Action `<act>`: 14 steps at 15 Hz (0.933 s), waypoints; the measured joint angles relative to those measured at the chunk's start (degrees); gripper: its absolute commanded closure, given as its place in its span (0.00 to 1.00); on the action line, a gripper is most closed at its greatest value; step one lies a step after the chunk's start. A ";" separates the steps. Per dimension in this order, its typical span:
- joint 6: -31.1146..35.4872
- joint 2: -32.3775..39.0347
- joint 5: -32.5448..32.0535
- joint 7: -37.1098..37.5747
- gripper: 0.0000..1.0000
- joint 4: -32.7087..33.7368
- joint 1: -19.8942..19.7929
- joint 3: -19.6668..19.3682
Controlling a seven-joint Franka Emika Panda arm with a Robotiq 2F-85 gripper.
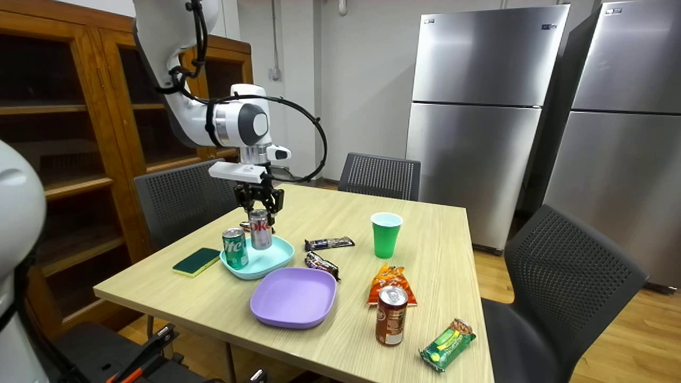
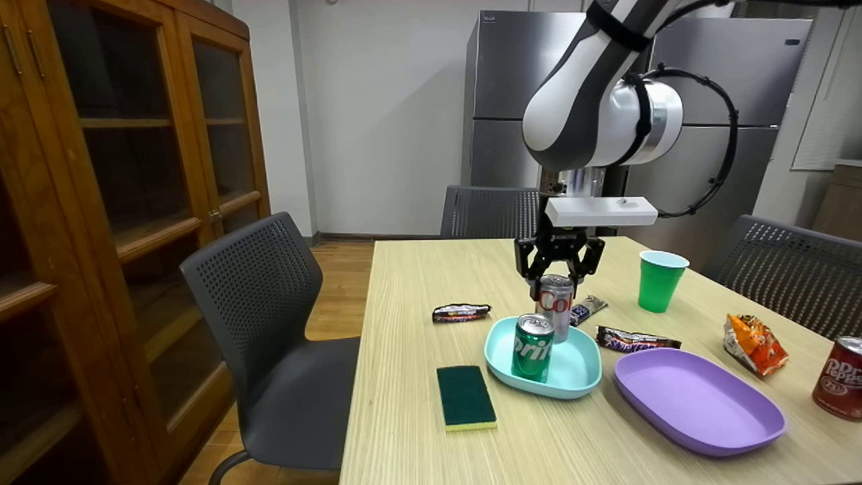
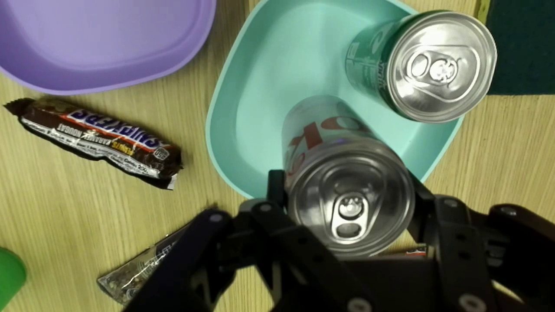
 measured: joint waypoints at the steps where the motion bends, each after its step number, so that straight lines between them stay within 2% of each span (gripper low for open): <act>1: 1.36 0.01 0.07 0.03 0.62 -0.70 0.00 0.00; 7: 5.94 0.89 0.37 0.20 0.62 -2.00 0.00 0.00; 14: 6.29 3.87 0.38 0.20 0.62 0.39 0.02 0.25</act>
